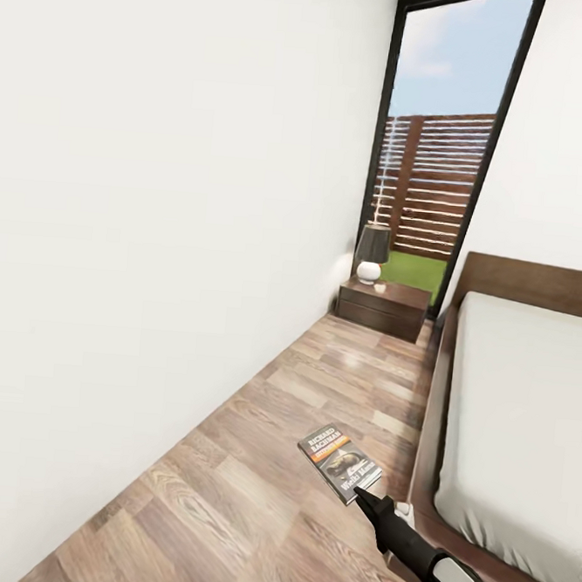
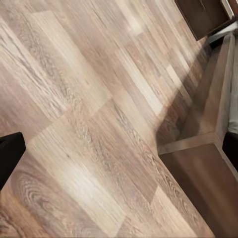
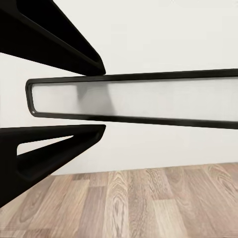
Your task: In the bedroom, move the book from the bed onto either nightstand, and place the two sandals side by side next to the bed.
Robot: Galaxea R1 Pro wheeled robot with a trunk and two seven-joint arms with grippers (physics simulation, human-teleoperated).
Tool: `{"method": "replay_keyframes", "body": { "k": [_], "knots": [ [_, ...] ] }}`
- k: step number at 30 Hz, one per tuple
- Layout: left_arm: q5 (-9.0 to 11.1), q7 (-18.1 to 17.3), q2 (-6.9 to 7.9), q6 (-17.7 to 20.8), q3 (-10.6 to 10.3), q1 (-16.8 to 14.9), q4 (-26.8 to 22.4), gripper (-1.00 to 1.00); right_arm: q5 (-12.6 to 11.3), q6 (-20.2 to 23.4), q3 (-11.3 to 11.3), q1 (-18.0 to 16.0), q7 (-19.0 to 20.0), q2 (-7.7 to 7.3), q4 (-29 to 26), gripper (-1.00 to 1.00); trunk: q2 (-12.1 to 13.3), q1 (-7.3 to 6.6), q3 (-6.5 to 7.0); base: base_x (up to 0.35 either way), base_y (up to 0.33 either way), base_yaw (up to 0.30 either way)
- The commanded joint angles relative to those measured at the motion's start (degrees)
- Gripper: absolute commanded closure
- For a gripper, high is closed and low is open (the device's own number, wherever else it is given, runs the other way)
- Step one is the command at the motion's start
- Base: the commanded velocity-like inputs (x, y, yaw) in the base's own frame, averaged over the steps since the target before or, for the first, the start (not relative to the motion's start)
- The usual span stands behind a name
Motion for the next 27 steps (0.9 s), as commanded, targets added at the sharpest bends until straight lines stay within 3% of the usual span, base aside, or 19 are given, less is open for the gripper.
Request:
{"method": "replay_keyframes", "body": {
  "k": [1,27],
  "knots": [
    [0.34,-0.15,0.03,-0.29,-0.23,-0.03,0.09,-1.00,0.12,0.46,-0.49,-0.05,0.06,0.01,0.03,1.00,-0.03,0.01,-0.06,0.129,0.233,-0.253],
    [0.34,-0.10,0.04,-0.29,-0.23,-0.07,0.10,-1.00,0.07,0.46,-0.52,-0.05,0.06,0.01,0.03,1.00,-0.03,0.01,-0.06,0.129,0.221,-0.230]
  ]
}}
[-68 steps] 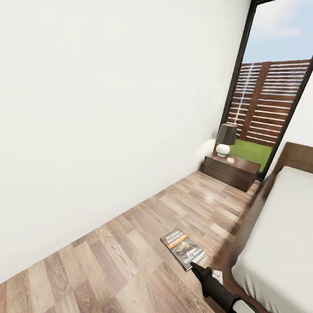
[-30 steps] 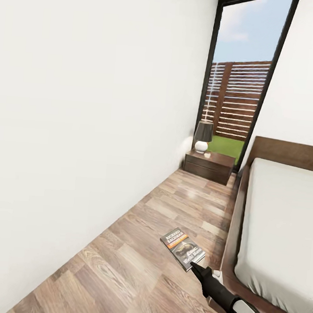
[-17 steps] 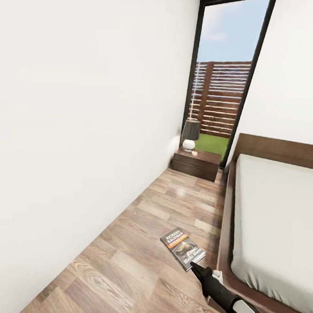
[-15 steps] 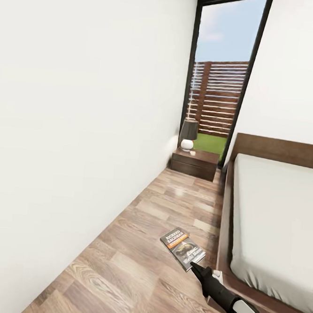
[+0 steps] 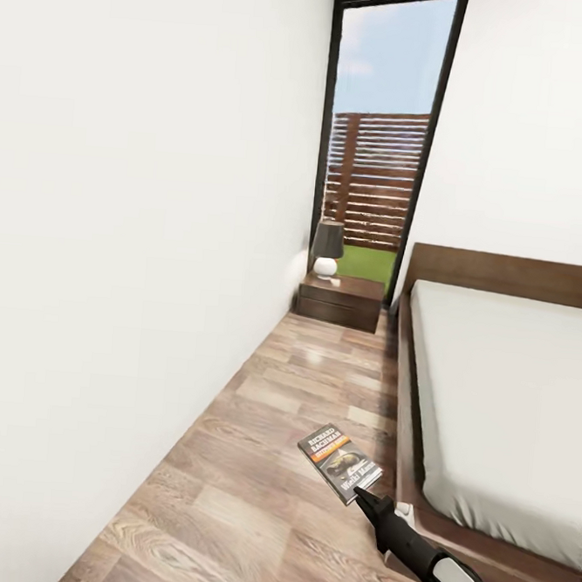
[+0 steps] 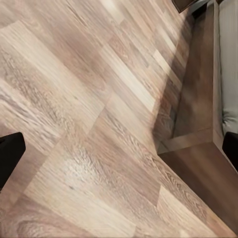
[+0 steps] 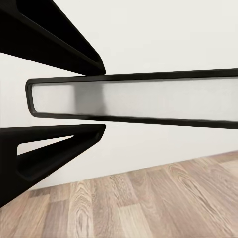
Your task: In the bedroom, move the book from the bed onto either nightstand, and place the two sandals side by side next to the bed.
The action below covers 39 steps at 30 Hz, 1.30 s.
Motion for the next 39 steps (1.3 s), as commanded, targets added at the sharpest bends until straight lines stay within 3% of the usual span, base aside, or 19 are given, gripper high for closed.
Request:
{"method": "replay_keyframes", "body": {
  "k": [1,39],
  "knots": [
    [0.33,-0.16,0.02,-0.30,-0.23,-0.05,0.09,-1.00,0.12,0.47,-0.49,-0.05,0.06,0.01,0.03,1.00,-0.03,0.01,-0.06,0.130,0.182,-0.208],
    [0.33,-0.11,0.01,-0.36,-0.23,-0.04,0.09,-1.00,0.12,0.47,-0.46,-0.05,0.06,0.01,0.03,1.00,-0.03,0.01,-0.06,0.147,0.143,-0.189]
  ]
}}
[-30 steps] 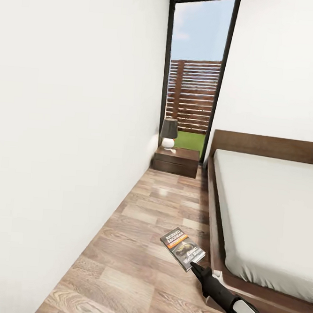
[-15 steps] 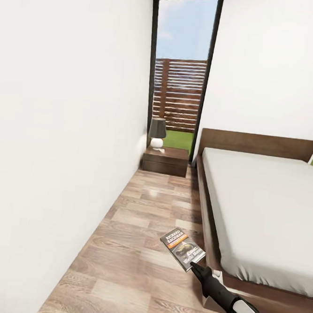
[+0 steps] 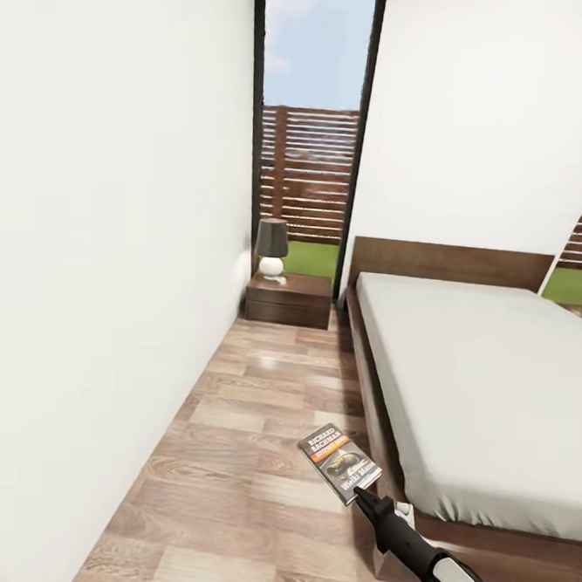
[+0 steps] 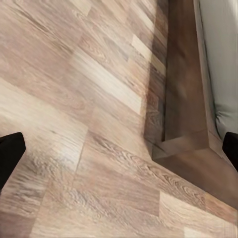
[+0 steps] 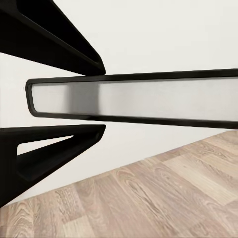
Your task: In the bedroom, move the book from the bed onto either nightstand, and place the two sandals side by side next to the bed.
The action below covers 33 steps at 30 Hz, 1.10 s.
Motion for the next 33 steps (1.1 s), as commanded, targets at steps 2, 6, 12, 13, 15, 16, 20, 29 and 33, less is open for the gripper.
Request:
{"method": "replay_keyframes", "body": {
  "k": [2,6,12,13,15,16,20,29,33],
  "knots": [
    [0.33,-0.14,0.03,-0.29,-0.23,-0.03,0.09,-1.00,0.12,0.47,-0.49,-0.05,0.06,0.01,0.02,1.00,-0.03,0.01,-0.06,0.169,0.167,-0.177],
    [0.33,-0.14,0.03,-0.25,-0.23,-0.03,0.09,-1.00,0.12,0.47,-0.49,-0.05,0.06,0.01,0.01,1.00,-0.03,0.01,-0.06,0.178,0.169,-0.172],
    [0.33,-0.14,0.03,-0.27,-0.23,-0.02,0.09,-1.00,0.12,0.47,-0.49,-0.05,0.06,0.03,0.02,1.00,-0.03,0.01,-0.06,0.183,0.168,-0.169],
    [0.33,-0.14,0.03,-0.26,-0.23,-0.02,0.09,-1.00,0.12,0.47,-0.49,-0.05,0.06,0.04,0.02,1.00,-0.03,0.01,-0.06,0.185,0.163,-0.164],
    [0.33,-0.14,0.03,-0.28,-0.23,0.00,0.09,-1.00,0.12,0.47,-0.49,-0.05,0.06,0.06,0.02,1.00,-0.03,0.01,-0.06,0.185,0.162,-0.159],
    [0.33,-0.14,0.03,-0.28,-0.23,0.00,0.09,-1.00,0.12,0.47,-0.49,-0.05,0.06,0.07,0.02,1.00,-0.03,0.01,-0.06,0.185,0.159,-0.155],
    [0.33,-0.14,0.03,-0.28,-0.23,-0.01,0.09,-1.00,0.12,0.47,-0.49,-0.05,0.06,0.06,0.02,1.00,-0.03,0.01,-0.06,0.185,0.155,-0.134],
    [0.33,-0.14,0.03,-0.29,-0.23,-0.03,0.09,-1.00,0.20,0.47,-0.49,-0.05,0.06,0.03,0.02,1.00,-0.03,0.01,-0.06,0.185,0.121,-0.048],
    [0.33,-0.14,0.03,-0.30,-0.23,-0.02,0.09,-1.00,0.16,0.47,-0.49,-0.05,0.06,0.05,0.01,1.00,-0.03,0.01,-0.06,0.185,0.031,-0.007]
  ]
}}
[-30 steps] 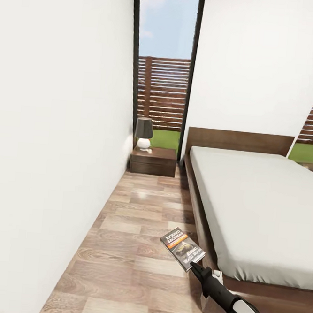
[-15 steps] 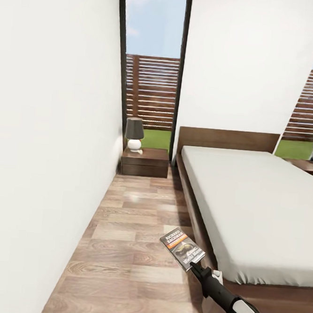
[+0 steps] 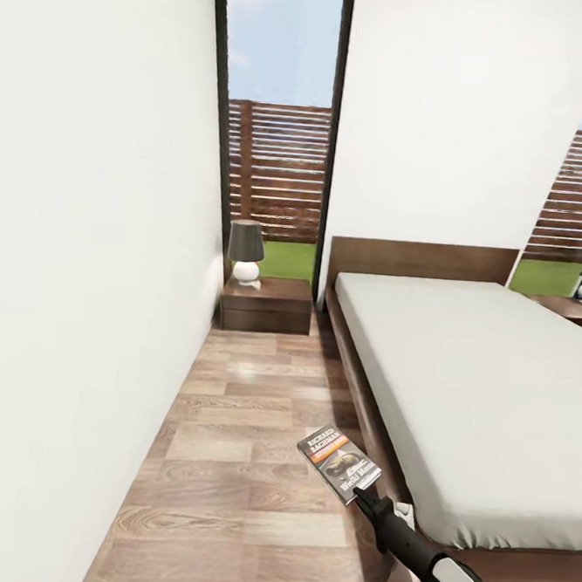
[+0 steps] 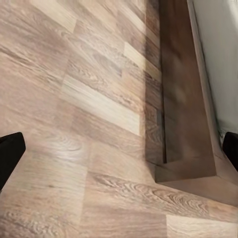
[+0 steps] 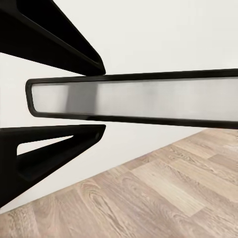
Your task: In the bedroom, move the book from the bed onto either nightstand, and place the two sandals side by side next to the bed.
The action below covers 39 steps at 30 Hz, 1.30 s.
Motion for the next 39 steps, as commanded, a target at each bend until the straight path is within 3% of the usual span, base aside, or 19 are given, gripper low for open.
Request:
{"method": "replay_keyframes", "body": {
  "k": [1,24,39],
  "knots": [
    [0.32,-0.15,0.02,-0.30,-0.22,-0.04,0.10,-1.00,-0.04,0.56,-0.70,-0.04,0.08,0.01,-0.01,1.00,-0.03,0.01,-0.05,0.185,0.017,-0.004],
    [0.32,-0.15,0.02,-0.30,-0.22,-0.04,0.10,-1.00,-0.05,0.56,-0.70,-0.04,0.08,0.05,-0.08,1.00,-0.03,0.01,-0.05,0.185,0.005,-0.001],
    [0.32,-0.15,0.02,-0.30,-0.22,-0.06,0.10,-1.00,-0.06,0.56,-0.70,-0.04,0.08,0.05,-0.08,1.00,-0.03,0.01,-0.05,0.185,0.095,0.000]
  ]
}}
